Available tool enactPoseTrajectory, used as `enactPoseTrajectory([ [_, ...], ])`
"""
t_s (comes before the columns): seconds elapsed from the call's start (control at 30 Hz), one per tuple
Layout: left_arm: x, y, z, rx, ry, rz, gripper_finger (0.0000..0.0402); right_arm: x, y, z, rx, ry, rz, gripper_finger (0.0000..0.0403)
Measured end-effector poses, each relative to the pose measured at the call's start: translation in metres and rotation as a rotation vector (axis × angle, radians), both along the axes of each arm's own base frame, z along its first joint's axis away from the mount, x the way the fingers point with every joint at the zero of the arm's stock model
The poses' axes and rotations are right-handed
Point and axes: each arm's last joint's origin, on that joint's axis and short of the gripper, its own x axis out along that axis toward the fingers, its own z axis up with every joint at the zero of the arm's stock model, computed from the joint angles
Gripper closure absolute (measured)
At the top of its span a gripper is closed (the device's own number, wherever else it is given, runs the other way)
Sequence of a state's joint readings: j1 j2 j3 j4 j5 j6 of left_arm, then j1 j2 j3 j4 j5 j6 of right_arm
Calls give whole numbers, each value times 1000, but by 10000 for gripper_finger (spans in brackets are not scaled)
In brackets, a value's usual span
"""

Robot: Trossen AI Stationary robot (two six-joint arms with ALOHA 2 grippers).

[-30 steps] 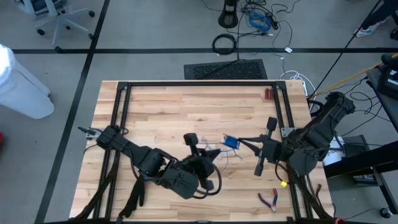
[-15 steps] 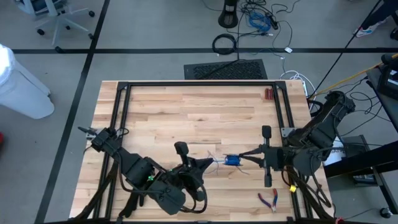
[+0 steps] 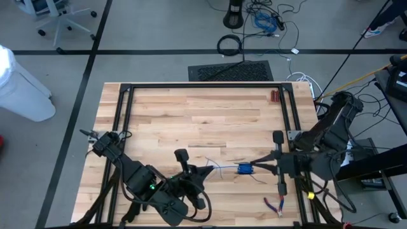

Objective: Coil cords
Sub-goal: Coil the blue wire onto the black spool

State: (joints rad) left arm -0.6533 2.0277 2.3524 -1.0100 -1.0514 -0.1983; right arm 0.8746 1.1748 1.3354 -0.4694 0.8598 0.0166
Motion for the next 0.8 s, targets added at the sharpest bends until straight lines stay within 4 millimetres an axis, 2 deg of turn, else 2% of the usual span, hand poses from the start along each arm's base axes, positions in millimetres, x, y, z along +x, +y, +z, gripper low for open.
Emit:
enactPoseTrajectory([
  [0.27,3,-6,-8,-11,8,0,358,-3,2,0,-7,-8,-13,402],
  [0.5,-2,-19,-10,-72,42,-107,334,-3,2,0,-8,-9,-15,402],
  [0.63,-2,-28,-8,-93,1,-132,329,-2,1,2,-13,-30,-49,402],
  [0.8,13,-39,-10,-49,-49,-190,328,-2,2,7,-13,-68,-50,402],
])
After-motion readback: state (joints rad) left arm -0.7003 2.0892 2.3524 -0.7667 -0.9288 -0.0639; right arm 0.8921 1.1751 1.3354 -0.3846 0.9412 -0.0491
